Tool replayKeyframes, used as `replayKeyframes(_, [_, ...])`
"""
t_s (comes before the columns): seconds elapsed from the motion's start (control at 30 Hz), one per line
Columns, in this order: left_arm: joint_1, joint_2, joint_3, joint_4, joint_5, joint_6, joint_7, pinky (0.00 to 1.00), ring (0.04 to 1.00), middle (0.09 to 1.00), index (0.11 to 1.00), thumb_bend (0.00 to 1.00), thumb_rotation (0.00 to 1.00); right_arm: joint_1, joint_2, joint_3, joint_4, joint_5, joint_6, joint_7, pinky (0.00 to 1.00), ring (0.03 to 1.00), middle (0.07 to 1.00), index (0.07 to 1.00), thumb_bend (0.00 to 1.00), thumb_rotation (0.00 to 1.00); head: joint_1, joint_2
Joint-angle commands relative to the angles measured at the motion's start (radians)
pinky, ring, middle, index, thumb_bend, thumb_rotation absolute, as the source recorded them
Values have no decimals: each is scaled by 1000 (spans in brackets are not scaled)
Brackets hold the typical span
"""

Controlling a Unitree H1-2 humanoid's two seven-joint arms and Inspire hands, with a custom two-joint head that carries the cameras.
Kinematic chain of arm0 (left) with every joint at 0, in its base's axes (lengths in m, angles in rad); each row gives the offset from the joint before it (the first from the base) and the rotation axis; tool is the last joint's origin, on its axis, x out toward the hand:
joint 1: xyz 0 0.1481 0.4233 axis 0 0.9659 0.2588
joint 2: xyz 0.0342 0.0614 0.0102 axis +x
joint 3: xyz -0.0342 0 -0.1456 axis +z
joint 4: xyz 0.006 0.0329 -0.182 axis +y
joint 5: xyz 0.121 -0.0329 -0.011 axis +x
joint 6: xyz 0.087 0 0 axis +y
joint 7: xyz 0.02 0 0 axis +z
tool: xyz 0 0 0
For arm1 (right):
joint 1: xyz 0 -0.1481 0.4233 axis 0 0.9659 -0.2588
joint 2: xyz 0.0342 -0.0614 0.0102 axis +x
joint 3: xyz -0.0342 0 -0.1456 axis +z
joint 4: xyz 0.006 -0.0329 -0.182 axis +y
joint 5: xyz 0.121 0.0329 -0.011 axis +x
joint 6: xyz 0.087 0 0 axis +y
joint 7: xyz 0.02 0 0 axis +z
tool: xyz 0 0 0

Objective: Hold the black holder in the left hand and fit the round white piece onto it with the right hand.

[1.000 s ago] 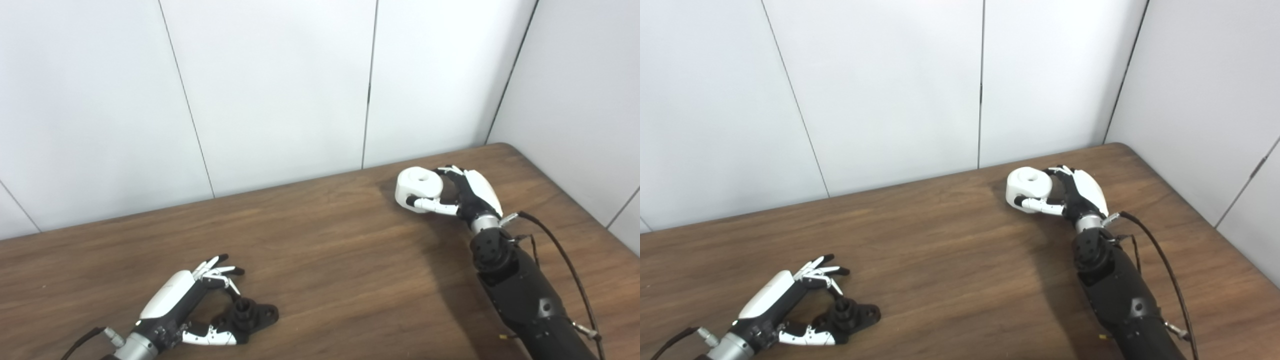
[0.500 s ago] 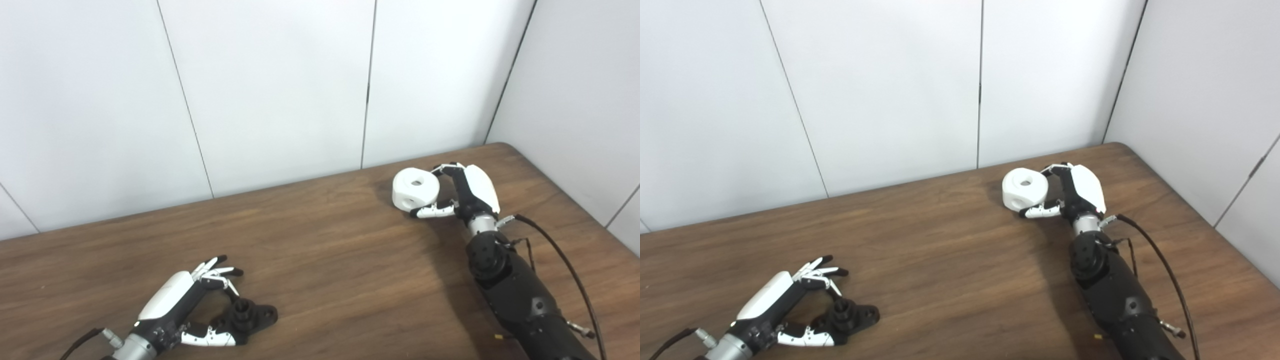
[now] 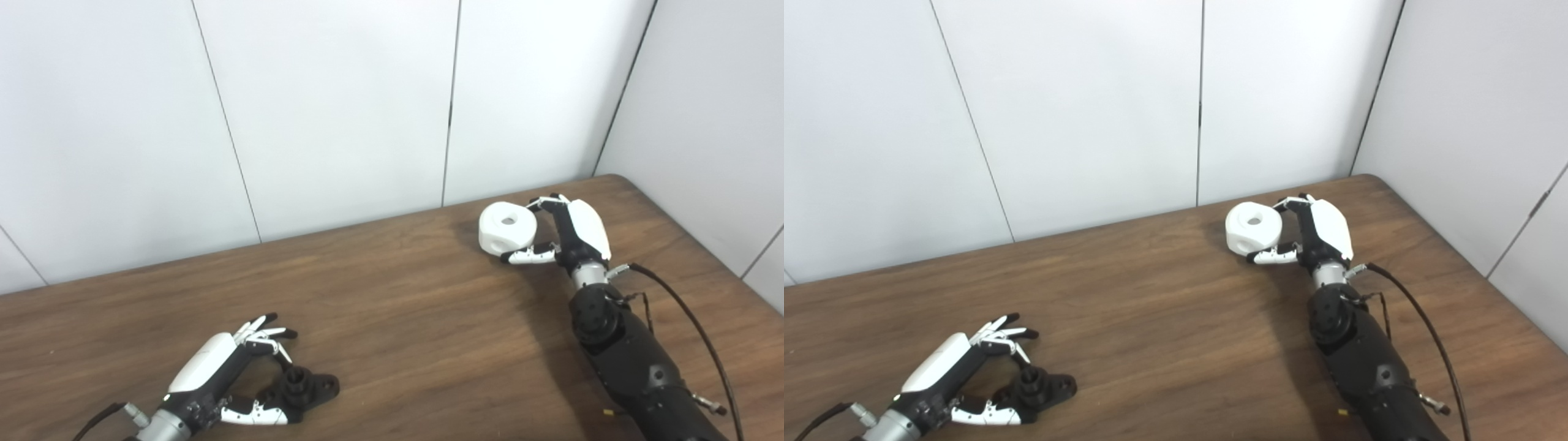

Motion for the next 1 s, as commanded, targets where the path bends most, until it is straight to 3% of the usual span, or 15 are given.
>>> replayKeyframes(0.0, [1, 25, 3, -16, 16, 13, -11, 1000, 1000, 850, 483, 521, 44, -45, -8, -15, -41, 10, -28, -20, 848, 943, 795, 481, 525, 140, 2, 1])
replayKeyframes(0.4, [1, 22, 5, -8, 2, 6, -13, 1000, 1000, 850, 483, 521, 45, -13, 35, 9, -181, 9, -5, 20, 850, 930, 781, 481, 525, 144, 20, 10])
replayKeyframes(0.67, [2, 24, 3, -10, 9, 4, -10, 1000, 1000, 848, 483, 521, 45, -3, 71, 26, -256, 24, -48, 66, 871, 937, 788, 481, 525, 142, 32, 15])
replayKeyframes(0.8, [3, 22, 2, -8, 15, -3, -4, 1000, 998, 847, 483, 521, 45, 3, 87, 32, -301, 14, -21, 89, 876, 922, 781, 481, 525, 147, 47, 22])
replayKeyframes(0.97, [-1, 19, -2, 1, 25, 2, -1, 1000, 1000, 850, 483, 521, 45, 15, 95, 50, -381, 43, 19, 183, 892, 934, 790, 481, 524, 146, 69, 32])
